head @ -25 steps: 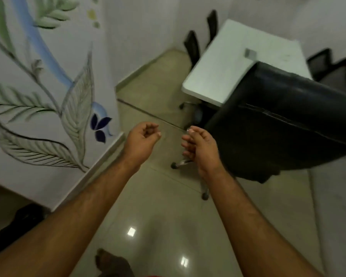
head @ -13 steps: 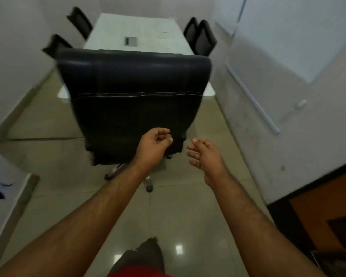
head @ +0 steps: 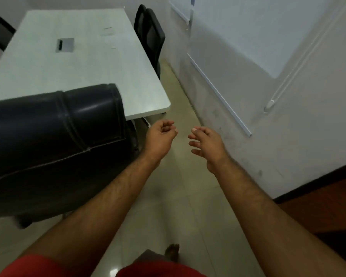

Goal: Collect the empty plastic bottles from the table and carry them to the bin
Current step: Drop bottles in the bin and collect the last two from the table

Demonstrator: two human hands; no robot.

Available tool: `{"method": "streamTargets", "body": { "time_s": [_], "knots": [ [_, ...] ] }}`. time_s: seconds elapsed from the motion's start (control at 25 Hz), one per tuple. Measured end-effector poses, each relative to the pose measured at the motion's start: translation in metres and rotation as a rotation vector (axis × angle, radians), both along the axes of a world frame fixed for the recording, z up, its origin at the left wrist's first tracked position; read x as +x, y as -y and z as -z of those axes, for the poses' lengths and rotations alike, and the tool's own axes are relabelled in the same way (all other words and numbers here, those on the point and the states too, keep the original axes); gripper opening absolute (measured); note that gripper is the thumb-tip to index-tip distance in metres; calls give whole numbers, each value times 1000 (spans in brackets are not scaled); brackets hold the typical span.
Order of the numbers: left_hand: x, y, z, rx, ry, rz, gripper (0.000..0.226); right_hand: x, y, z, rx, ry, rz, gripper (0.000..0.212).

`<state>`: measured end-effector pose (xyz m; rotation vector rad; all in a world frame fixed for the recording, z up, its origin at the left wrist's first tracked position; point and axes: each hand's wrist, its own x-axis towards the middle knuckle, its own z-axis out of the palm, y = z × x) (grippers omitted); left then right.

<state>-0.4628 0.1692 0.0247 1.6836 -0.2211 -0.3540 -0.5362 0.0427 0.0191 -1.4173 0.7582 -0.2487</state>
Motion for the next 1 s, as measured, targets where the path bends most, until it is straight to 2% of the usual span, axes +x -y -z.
{"method": "streamTargets", "body": {
  "time_s": [0.16,0.44,0.72,1.0],
  "knots": [
    [69,67,-7,1,35,-57,27,75,68,-8,20,24,-45,25],
    [217,182,16,33,82,-283,27,242,196,12,-8,41,-219,9],
    [352,268,-4,16,64,-542,27,410,303,-15,-13,69,-463,8],
    [526,318,6,-3,94,-716,27,611,356,-12,-50,101,-655,24]
  ]
}}
